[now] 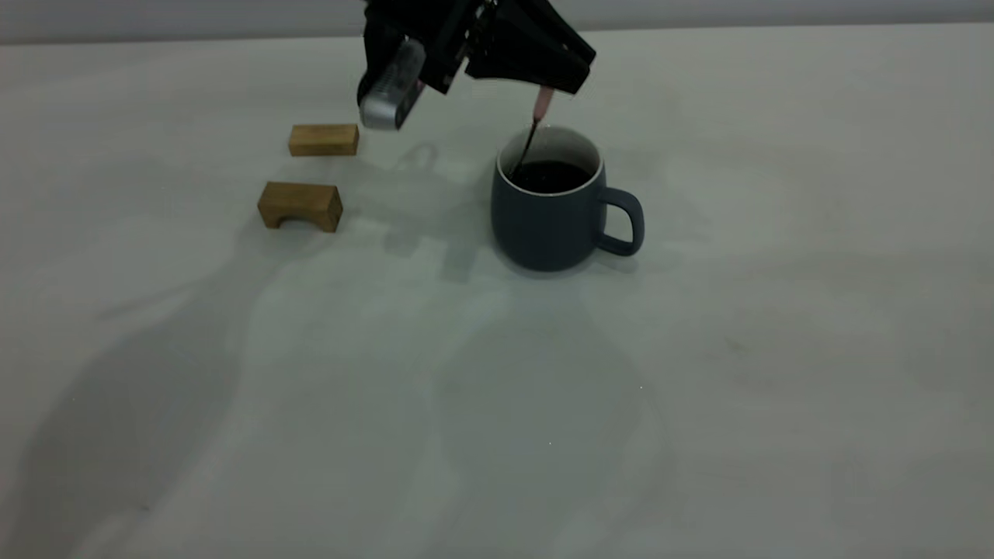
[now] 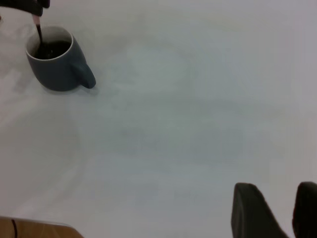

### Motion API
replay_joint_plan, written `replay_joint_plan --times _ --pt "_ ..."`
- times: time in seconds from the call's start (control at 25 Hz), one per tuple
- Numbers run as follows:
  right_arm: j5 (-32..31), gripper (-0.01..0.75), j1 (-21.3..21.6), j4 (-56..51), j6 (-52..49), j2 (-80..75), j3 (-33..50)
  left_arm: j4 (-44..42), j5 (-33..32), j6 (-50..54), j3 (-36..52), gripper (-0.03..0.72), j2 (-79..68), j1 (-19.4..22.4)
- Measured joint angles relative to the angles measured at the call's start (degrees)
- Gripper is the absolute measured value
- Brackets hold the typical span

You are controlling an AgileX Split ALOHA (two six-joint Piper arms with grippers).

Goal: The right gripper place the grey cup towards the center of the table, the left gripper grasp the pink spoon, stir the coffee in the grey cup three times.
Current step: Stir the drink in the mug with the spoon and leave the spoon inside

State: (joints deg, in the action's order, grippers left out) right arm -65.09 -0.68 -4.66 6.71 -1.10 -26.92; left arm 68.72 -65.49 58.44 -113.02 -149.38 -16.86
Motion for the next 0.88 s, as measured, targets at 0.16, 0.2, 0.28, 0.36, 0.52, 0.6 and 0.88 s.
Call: replay_joint_plan --times 0.16,0.2,0.28,0.36,0.52,0.6,0.88 --pt "0.0 0.241 0.0 0.0 0.0 0.0 0.0 2.4 0.4 -2.9 0.0 0.156 -1.1 -0.7" --pt "0.0 0.241 0.0 0.0 0.0 0.0 0.0 3.8 0.7 -4.1 0.0 0.156 -1.7 -1.2" --pt "0.0 0.241 0.0 0.0 0.0 0.0 0.0 7.2 0.8 -6.0 0.0 0.156 -3.0 -2.4" --pt "0.0 0.241 0.0 0.0 0.0 0.0 0.0 8.4 0.1 -6.0 0.0 0.156 -4.0 -3.3" --pt "0.0 0.241 0.0 0.0 0.0 0.0 0.0 6.3 -1.2 2.0 0.0 0.155 -4.2 -3.7" --pt "0.0 0.241 0.0 0.0 0.0 0.0 0.0 2.9 -1.2 6.6 0.0 0.154 -4.2 -3.5" --pt "0.0 0.241 0.0 0.0 0.0 0.0 0.0 -3.4 -1.3 5.8 -0.8 0.154 -2.4 -0.7"
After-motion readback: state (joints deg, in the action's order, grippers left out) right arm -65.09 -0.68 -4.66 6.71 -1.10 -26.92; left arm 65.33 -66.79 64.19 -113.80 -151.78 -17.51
